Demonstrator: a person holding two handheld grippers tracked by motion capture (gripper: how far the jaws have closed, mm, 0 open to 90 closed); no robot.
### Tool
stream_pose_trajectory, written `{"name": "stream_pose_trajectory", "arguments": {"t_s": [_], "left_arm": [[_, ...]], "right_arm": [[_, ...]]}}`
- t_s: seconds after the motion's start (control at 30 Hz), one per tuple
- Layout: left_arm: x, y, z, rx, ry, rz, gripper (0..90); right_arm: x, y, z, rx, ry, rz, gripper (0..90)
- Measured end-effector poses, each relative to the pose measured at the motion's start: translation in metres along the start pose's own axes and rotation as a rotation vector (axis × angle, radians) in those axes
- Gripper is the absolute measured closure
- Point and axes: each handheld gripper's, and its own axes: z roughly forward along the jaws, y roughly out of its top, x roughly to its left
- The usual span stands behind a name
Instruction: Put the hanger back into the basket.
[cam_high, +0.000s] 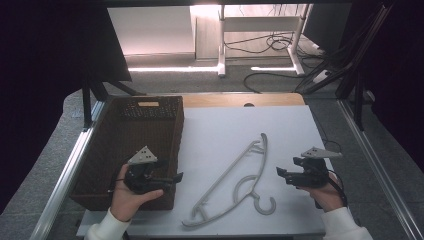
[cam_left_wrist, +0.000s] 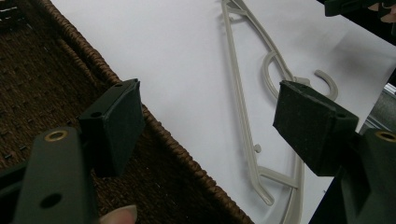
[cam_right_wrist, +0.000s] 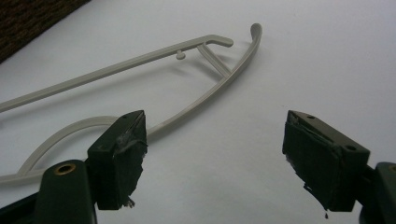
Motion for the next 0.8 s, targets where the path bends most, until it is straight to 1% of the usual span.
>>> {"name": "stream_pose_trajectory", "arguments": {"t_s": [0.23,0.3,0.53,0.8], "left_arm": [[-0.0011,0.0034,0.0008,-0.003,-0.009,0.01,24.4],[-0.0009,0.0036,0.001,-0.001,-0.011,0.009,24.4],[-0.0002,0.0035,-0.0015,-0.005,-0.02,0.003,24.3],[0.0007,0.0033,0.001,0.009,-0.025,-0.002,24.7]], "right_arm": [[-0.0008,-0.0045,-0.0048,-0.015,-0.01,0.004,22.7],[-0.0006,-0.0047,-0.0052,-0.014,-0.011,-0.002,22.7],[0.0018,-0.0053,-0.0042,-0.004,0.001,-0.024,22.7],[-0.0001,-0.0073,-0.0011,0.015,0.008,-0.021,23.2]]}}
